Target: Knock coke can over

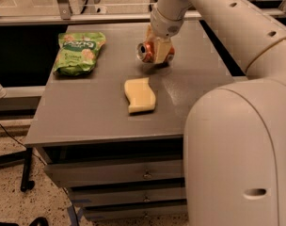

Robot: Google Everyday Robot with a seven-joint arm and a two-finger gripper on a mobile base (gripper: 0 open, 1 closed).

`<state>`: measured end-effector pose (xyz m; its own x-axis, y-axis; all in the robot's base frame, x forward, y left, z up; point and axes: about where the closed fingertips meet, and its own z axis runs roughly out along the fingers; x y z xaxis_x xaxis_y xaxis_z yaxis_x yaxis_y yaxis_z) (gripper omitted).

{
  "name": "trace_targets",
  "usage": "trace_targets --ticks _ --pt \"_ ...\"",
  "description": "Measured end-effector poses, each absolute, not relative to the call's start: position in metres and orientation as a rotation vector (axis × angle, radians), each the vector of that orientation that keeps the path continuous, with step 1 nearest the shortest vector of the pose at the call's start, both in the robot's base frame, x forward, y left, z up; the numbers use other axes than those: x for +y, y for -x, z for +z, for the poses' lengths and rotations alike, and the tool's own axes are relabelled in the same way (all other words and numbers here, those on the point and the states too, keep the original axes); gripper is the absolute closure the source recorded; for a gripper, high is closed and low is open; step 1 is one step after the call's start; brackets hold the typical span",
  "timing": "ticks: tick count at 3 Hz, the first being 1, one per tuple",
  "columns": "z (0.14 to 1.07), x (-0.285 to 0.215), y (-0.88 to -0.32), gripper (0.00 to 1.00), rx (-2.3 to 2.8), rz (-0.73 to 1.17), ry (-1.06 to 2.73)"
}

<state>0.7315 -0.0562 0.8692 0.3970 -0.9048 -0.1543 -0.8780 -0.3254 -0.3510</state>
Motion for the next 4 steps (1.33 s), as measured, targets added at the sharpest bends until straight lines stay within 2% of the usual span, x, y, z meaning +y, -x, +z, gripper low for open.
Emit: trace_targets --ticks 1,3,4 --pt "0.867 -0.053 -0.731 0.58 1.513 -0.101 2.326" --pt "0.872 -0.042 -0.724 0.12 1.467 0.034 2.333" --pt "0.875 -0.04 -0.721 0.0 1.453 0.08 2.332"
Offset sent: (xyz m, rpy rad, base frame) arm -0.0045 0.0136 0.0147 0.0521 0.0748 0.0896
